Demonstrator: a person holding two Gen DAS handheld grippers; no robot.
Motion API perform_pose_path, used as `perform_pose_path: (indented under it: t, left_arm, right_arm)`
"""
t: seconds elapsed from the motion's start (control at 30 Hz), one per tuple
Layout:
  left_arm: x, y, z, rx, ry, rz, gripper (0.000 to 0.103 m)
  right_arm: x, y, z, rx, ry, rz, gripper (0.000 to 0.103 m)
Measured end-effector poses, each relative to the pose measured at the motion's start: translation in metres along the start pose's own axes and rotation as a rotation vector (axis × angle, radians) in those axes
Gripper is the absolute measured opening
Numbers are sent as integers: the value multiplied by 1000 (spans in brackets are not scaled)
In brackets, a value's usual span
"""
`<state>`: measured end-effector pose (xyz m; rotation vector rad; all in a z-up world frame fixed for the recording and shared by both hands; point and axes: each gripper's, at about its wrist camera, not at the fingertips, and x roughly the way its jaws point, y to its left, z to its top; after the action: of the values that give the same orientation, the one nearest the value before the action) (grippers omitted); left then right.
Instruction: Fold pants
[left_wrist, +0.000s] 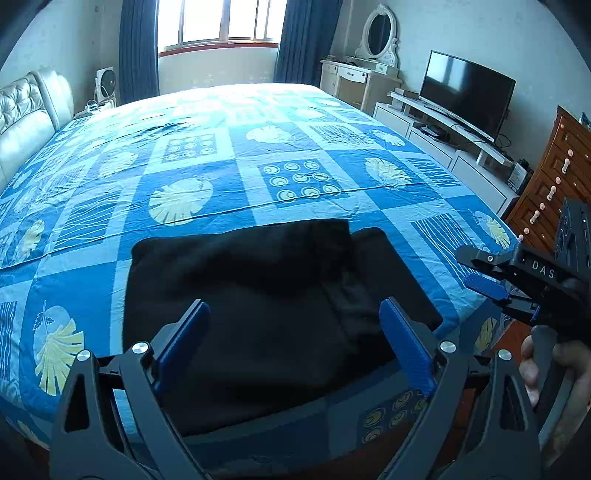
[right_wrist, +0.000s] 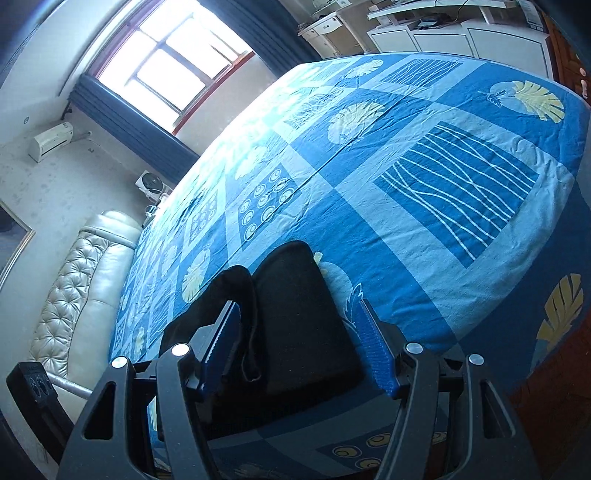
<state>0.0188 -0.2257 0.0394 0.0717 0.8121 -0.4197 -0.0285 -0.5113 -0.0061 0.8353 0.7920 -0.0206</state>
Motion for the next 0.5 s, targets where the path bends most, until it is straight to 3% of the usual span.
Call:
perform_pose_path:
  t: [0.13,0.27,0.37,0.5]
  left_arm:
    - [-14,78,-26,-91,34,20,93]
    - [-24,140,-49,-164,56,104,93]
    - [-32,171,-61,-217,56,110,93]
    - [-34,194,-73,-285,49,101,93]
  right_arm:
    - [32,17,-10,-18,115,88,68]
    - [75,38,-17,-114,209,32,68]
    - [97,44,-18,-127,250,4,68]
    - [117,49,-24,-124,323,45,66]
